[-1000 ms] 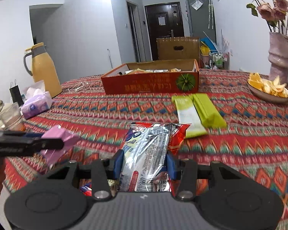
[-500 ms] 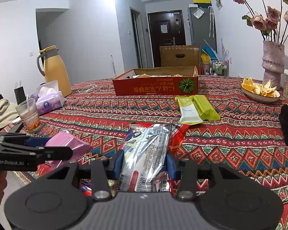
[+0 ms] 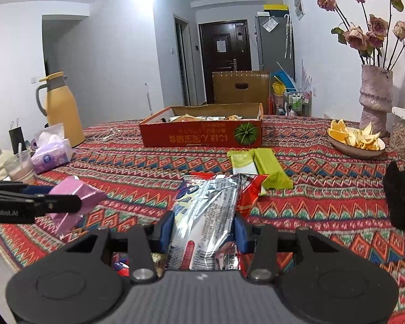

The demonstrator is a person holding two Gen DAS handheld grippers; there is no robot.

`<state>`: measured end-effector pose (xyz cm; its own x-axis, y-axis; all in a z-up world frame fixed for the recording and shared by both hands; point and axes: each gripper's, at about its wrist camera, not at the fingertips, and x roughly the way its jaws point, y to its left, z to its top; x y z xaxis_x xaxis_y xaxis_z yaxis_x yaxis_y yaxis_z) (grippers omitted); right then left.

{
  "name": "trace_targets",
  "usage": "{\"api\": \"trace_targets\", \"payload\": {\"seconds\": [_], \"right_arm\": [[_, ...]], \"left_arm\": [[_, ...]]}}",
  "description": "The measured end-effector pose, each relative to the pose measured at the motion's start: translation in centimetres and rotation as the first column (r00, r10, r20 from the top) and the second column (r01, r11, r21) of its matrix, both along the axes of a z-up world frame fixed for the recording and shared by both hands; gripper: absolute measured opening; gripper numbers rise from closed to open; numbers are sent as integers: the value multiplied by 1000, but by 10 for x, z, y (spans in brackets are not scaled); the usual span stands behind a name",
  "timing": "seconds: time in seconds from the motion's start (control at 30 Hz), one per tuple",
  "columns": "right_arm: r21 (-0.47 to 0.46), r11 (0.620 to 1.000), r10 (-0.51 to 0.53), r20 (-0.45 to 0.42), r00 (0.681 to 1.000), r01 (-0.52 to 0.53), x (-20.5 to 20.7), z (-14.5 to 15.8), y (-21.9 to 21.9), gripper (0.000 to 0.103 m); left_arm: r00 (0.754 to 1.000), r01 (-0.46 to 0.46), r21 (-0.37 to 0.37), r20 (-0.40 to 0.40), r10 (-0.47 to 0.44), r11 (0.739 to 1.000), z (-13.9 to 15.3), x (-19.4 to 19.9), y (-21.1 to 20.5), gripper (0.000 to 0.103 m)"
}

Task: Organize snacks
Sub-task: 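Carry both packets into the box and open both tools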

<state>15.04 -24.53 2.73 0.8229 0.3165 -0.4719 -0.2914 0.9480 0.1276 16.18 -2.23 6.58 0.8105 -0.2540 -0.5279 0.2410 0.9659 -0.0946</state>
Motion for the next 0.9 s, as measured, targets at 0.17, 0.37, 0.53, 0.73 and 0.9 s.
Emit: {"api": "trace_targets", "payload": {"seconds": [0.17, 0.37, 0.53, 0.73, 0.9], "right_arm": [[-12, 1000, -1, 13, 1000, 1, 27, 3, 1, 45], [-51, 999, 12, 41, 999, -9, 66, 14, 5, 45], [-99, 995, 32, 70, 997, -25, 104, 30, 7, 45], [-126, 990, 67, 83, 994, -56, 162, 48, 8, 45], [-114, 991, 75, 66, 995, -67, 221, 54, 9, 45]], "left_arm": [[1000, -3, 10, 12, 3, 1000, 7, 32, -2, 62], [999, 24, 14, 42, -25, 1000, 22, 72, -5, 62], [997, 49, 2, 58, -49, 999, 37, 115, -7, 62], [996, 77, -15, 51, -76, 997, 50, 177, -10, 62], [994, 101, -43, 40, -99, 994, 54, 235, -17, 62]]}}
